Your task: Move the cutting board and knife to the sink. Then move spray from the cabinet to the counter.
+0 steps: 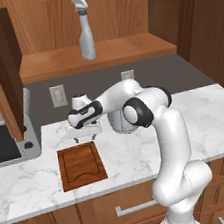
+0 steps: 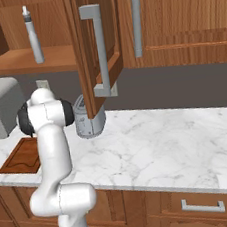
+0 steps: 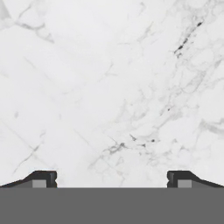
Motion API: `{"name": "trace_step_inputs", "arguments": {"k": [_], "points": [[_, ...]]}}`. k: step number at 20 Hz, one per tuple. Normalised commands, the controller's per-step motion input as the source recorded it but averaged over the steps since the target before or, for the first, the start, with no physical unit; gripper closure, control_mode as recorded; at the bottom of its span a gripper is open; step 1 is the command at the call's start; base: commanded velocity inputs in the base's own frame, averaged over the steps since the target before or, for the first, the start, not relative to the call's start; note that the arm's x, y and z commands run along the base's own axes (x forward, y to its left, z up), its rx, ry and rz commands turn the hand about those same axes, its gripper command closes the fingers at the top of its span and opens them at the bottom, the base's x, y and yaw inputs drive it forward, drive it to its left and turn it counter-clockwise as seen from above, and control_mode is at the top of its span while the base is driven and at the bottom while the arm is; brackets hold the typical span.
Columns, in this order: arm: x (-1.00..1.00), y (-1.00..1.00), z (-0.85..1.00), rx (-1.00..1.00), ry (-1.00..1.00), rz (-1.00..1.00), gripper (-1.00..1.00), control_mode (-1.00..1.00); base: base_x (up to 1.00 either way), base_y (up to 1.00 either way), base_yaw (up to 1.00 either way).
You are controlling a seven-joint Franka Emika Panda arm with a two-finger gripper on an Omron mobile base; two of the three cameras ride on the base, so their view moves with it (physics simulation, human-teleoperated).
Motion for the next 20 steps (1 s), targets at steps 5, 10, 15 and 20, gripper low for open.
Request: {"name": "trace_step_inputs", "arguments": {"k": [5,10,15,20], "points": [[0.16,0.06,-0.08,0.0,0.0,0.0,-1.0,-1.0,0.0,0.0,0.0],[0.07,0.11,-0.21,0.0,0.0,0.0,-1.0,-1.0,0.0,0.0,0.0],[0.01,0.11,-0.27,0.0,0.01,0.0,-1.0,-1.0,0.0,0.0,0.0],[-0.09,0.01,-0.21,0.0,0.0,0.01,-1.0,-1.0,0.0,0.0,0.0]]}}
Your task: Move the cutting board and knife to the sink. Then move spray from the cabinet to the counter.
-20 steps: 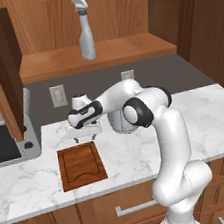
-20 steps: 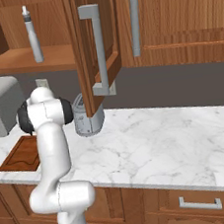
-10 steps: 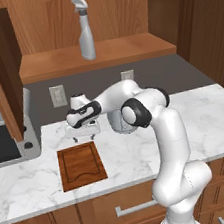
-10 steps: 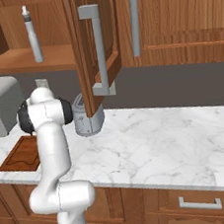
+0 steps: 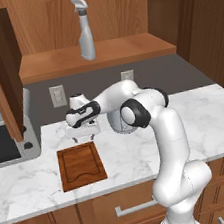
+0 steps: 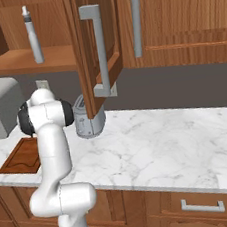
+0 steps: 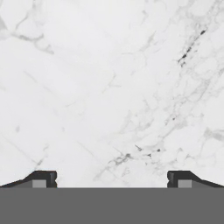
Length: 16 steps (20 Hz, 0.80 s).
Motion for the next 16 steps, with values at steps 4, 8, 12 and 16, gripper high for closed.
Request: {"name": "trace_step_inputs", "arguments": {"k": [4,8,12,16], "points": [[-0.17,0.02,-0.2,0.0,0.01,0.0,-1.0,-1.0,0.0,0.0,0.0],[-0.28,0.07,-0.21,0.0,0.0,0.0,-1.0,-1.0,0.0,0.0,0.0],[-0.38,0.1,-0.2,0.0,0.0,0.0,-1.0,-1.0,0.0,0.0,0.0],[-0.46,0.1,-0.16,0.0,0.0,0.0,-1.0,-1.0,0.0,0.0,0.0]]}}
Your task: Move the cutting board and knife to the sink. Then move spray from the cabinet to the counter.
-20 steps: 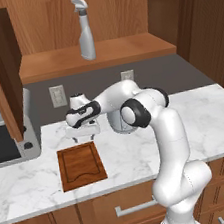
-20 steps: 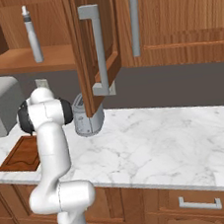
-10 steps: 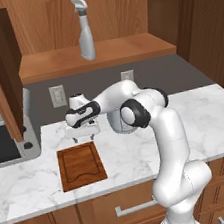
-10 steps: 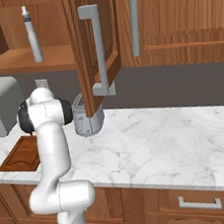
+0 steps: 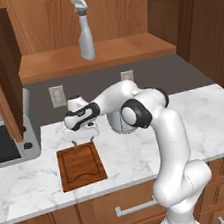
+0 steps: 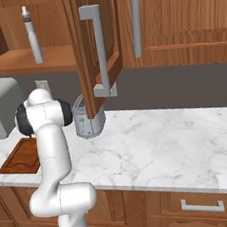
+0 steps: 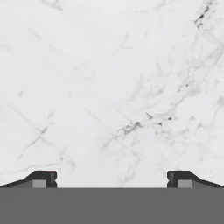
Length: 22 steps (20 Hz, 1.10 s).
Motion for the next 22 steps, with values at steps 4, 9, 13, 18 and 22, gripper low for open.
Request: {"name": "trace_step_inputs", "arguments": {"k": [4,9,13,18,22], "points": [[-0.49,0.13,-0.16,0.0,0.0,0.0,-1.0,-1.0,0.0,0.0,0.0],[-0.5,0.15,-0.18,0.0,0.0,0.0,-1.0,-1.0,0.0,0.0,0.0],[-0.57,0.15,-0.17,0.0,0.0,0.0,-1.0,-1.0,0.0,0.0,0.0],[-0.61,0.16,-0.17,0.0,0.0,0.0,-1.0,-1.0,0.0,0.0,0.0],[-0.62,0.18,-0.17,0.0,0.0,0.0,-1.0,-1.0,0.0,0.0,0.0]]}}
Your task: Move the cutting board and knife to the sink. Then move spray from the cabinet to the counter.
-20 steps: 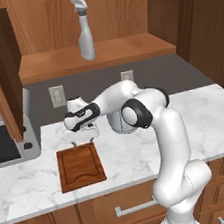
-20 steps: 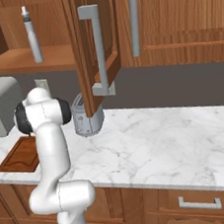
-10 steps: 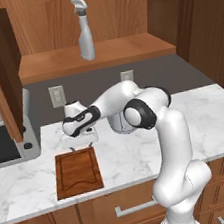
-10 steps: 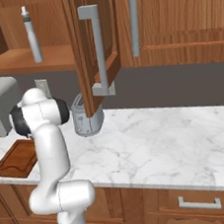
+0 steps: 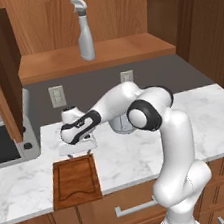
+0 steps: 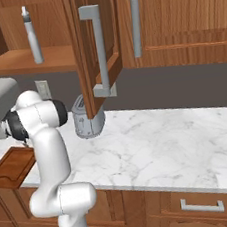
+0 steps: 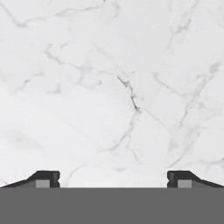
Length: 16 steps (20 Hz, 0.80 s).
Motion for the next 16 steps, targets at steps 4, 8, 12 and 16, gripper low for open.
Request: {"name": "trace_step_inputs", "arguments": {"k": [4,8,12,16], "points": [[-0.58,0.14,-0.17,0.0,0.0,0.0,-1.0,-1.0,0.0,0.0,0.0],[-0.5,0.1,-0.18,0.0,0.0,0.0,-1.0,-1.0,0.0,0.0,0.0],[-0.22,0.04,-0.09,0.0,0.0,0.0,-1.0,-1.0,0.0,0.0,0.0],[0.0,0.0,0.0,0.0,0.0,0.0,-1.0,-1.0,0.0,0.0,0.0]]}}
